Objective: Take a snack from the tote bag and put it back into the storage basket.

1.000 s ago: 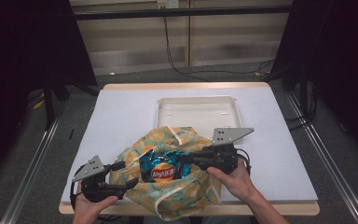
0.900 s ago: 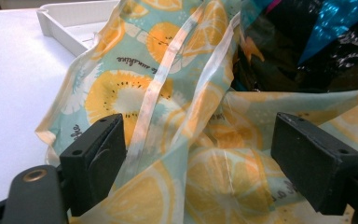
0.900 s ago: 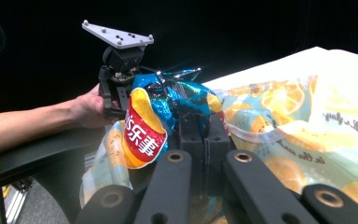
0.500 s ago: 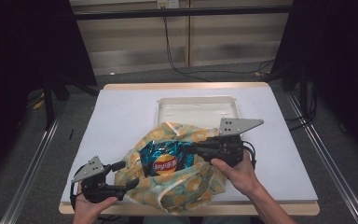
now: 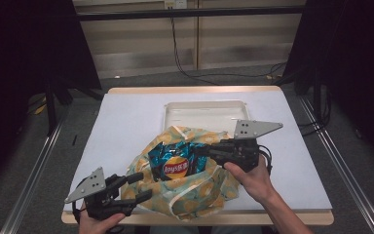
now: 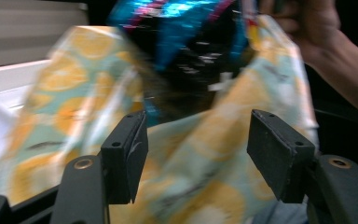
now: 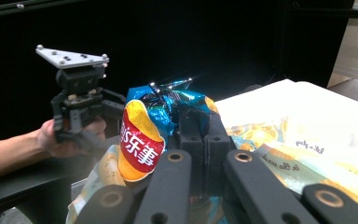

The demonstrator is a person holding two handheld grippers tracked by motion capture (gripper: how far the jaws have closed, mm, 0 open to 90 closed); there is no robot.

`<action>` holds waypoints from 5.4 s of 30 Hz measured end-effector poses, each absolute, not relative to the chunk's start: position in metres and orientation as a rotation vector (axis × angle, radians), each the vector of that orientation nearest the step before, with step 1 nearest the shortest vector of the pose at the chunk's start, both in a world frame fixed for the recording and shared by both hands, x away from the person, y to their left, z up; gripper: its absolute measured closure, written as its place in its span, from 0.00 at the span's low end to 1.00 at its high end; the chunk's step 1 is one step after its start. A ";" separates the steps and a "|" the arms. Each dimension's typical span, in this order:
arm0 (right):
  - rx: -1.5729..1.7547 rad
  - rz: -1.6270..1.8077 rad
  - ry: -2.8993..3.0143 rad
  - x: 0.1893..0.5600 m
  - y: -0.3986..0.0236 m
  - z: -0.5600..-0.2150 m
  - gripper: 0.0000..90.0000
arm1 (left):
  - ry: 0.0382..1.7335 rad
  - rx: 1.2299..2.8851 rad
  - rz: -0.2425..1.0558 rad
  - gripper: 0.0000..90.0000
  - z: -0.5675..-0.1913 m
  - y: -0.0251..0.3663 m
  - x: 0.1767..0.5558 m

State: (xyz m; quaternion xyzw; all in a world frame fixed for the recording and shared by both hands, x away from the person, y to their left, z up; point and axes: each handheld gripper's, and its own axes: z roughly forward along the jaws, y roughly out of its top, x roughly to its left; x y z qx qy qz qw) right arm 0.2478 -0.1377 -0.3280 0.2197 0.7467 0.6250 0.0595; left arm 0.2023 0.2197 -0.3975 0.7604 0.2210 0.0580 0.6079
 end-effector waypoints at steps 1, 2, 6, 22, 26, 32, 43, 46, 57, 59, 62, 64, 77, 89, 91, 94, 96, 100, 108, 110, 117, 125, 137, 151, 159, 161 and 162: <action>0.666 1.893 2.261 0.248 -0.137 -0.328 1.00 | 0.494 1.758 0.123 0.42 -0.398 0.216 0.202; 0.668 1.894 2.260 0.248 -0.137 -0.328 1.00 | 0.478 1.775 0.117 0.45 -0.398 0.212 0.201; 0.659 1.886 2.257 0.248 -0.137 -0.327 1.00 | 0.394 1.845 0.094 0.96 -0.403 0.206 0.198; 0.623 1.934 2.164 0.251 -0.134 -0.299 1.00 | 0.401 2.036 -0.029 0.99 -0.437 0.199 0.205; 0.598 1.957 2.131 0.250 -0.131 -0.286 1.00 | 0.407 2.042 -0.033 0.98 -0.438 0.201 0.208; 0.555 1.983 2.074 0.250 -0.129 -0.264 1.00 | 0.411 2.059 -0.047 0.97 -0.440 0.202 0.210; 0.524 2.023 1.982 0.258 -0.133 -0.230 1.00 | 0.413 2.049 -0.059 0.91 -0.440 0.201 0.209; 0.536 2.004 1.970 0.264 -0.138 -0.225 1.00 | 0.422 2.031 -0.071 0.86 -0.439 0.203 0.210; 0.605 2.036 1.933 0.287 -0.154 -0.230 1.00 | 0.485 1.920 -0.037 0.65 -0.430 0.220 0.215; 0.614 2.043 1.919 0.292 -0.156 -0.230 1.00 | 0.497 1.898 -0.035 0.65 -0.430 0.223 0.217; 0.625 2.036 1.910 0.300 -0.158 -0.229 1.00 | 0.510 1.885 -0.017 0.57 -0.429 0.227 0.219; 0.629 2.024 1.912 0.306 -0.159 -0.229 1.00 | 0.516 1.872 -0.006 0.51 -0.427 0.229 0.219; 0.701 1.993 1.895 0.341 -0.184 -0.232 1.00 | 0.580 1.865 0.053 0.34 -0.430 0.233 0.223; 0.808 1.923 1.922 0.385 -0.196 -0.260 1.00 | 0.601 1.884 0.061 0.33 -0.435 0.235 0.226; 0.824 1.913 1.923 0.390 -0.196 -0.265 1.00 | 0.602 1.881 0.056 0.33 -0.435 0.236 0.227; 0.859 1.914 1.917 0.400 -0.198 -0.275 1.00 | 0.613 1.874 0.054 0.33 -0.436 0.235 0.226; 0.876 1.898 1.927 0.406 -0.198 -0.281 1.00 | 0.604 1.884 0.064 0.33 -0.436 0.236 0.226; 0.885 1.878 1.939 0.415 -0.195 -0.289 1.00 | 0.595 1.889 0.061 0.32 -0.435 0.235 0.226; 0.896 1.855 1.960 0.428 -0.183 -0.303 1.00 | 0.594 1.894 0.048 0.30 -0.436 0.233 0.228; 0.900 1.839 1.977 0.433 -0.179 -0.308 1.00 | 0.591 1.890 0.045 0.30 -0.436 0.234 0.229; 0.920 1.807 2.012 0.446 -0.166 -0.324 1.00 | 0.602 1.892 0.050 0.27 -0.437 0.234 0.230; 0.968 1.759 2.021 0.461 -0.159 -0.342 1.00 | 0.616 1.854 0.105 0.24 -0.432 0.239 0.228; 0.980 1.749 2.020 0.477 -0.149 -0.355 1.00 | 0.698 1.788 0.196 0.22 -0.429 0.253 0.229; 1.022 1.567 2.016 0.497 -0.156 -0.370 0.94 | 0.696 1.786 0.172 0.21 -0.431 0.253 0.230; 1.092 1.523 2.014 0.502 -0.158 -0.374 0.61 | 0.707 1.795 0.176 0.21 -0.432 0.252 0.230; 1.110 1.528 2.017 0.502 -0.160 -0.375 0.54 | 0.719 1.795 0.180 0.21 -0.432 0.252 0.230; 1.116 1.533 2.017 0.502 -0.161 -0.375 0.51 | 0.724 1.796 0.180 0.21 -0.432 0.253 0.230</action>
